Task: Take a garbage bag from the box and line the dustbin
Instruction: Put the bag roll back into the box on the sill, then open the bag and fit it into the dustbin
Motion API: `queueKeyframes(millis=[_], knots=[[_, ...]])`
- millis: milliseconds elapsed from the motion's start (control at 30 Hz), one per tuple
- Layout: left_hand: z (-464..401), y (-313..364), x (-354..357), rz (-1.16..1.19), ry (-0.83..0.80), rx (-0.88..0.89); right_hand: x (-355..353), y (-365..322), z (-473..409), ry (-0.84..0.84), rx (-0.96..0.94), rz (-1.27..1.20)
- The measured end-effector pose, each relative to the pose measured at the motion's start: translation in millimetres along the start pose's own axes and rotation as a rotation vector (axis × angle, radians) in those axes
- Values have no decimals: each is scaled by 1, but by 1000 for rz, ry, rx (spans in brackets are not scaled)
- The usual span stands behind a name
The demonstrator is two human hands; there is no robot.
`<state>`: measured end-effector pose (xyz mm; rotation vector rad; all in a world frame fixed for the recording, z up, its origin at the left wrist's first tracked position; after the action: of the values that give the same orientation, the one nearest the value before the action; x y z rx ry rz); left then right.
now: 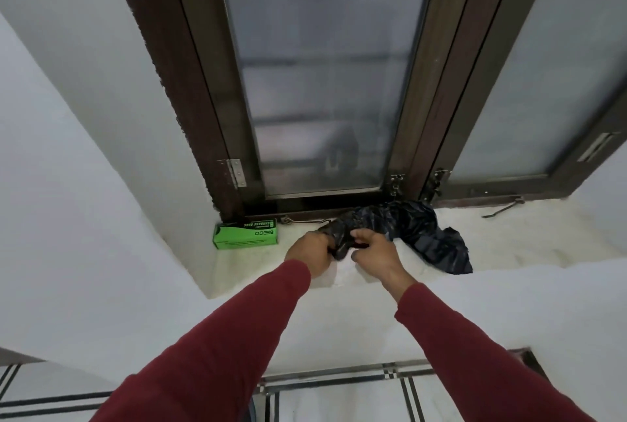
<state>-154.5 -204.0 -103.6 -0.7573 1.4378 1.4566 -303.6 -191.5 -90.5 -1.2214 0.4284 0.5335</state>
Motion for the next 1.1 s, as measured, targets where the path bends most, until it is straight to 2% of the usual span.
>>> queueKeyframes(millis=[100, 167, 300, 367, 400, 467, 500, 567, 667, 733, 767, 833, 933, 1033, 1100], knots=[[-5, 20, -24, -74, 94, 134, -14, -6, 1, 47, -129, 229], [-6, 44, -52, -6, 137, 257, -26, -10, 1, 100, -154, 292], [2, 71, -123, 365, 337, 291, -58, -26, 7, 192, -210, 51], [4, 73, -147, 568, 421, 202, -72, -31, 20, 182, -201, -96], [4, 71, -156, 752, 449, 120, -78, -32, 29, 168, -194, -185], [8, 67, -165, 1226, 400, -58, -85, -32, 50, 123, -170, -404], [12, 72, -167, 1442, 317, -83, -88, -34, 62, 95, -151, -522], [24, 86, -168, 1631, 122, -13, -90, -37, 82, 58, -82, -742], [65, 94, -130, 1445, -248, 58, -86, -47, 108, 66, -6, -1019], [103, 99, -94, 1276, -522, 131, -82, -53, 119, 114, 25, -1109], [119, 98, -81, 1185, -579, 159, -80, -55, 123, 147, 37, -1132], [137, 83, -71, 1045, -453, 132, -77, -59, 135, 204, 40, -1152], [159, 61, -80, 1140, -218, 10, -60, -68, 179, 194, -4, -1105], [180, 48, -99, 1223, -86, -25, -7, -68, 237, -83, -5, -843], [195, 36, -107, 1263, -12, -86, 26, -56, 272, -179, 47, -688]])
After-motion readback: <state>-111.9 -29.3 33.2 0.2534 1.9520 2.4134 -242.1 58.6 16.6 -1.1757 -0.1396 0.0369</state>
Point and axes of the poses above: each hand's wrist, its own z-axis away from the middle knuckle, its own x-axis out of the palm, y = z × x, the point moved 8 cm from there along -z, towards the middle knuckle, and after that the axes turned 2 degrees about y, right-handed, at the moved point
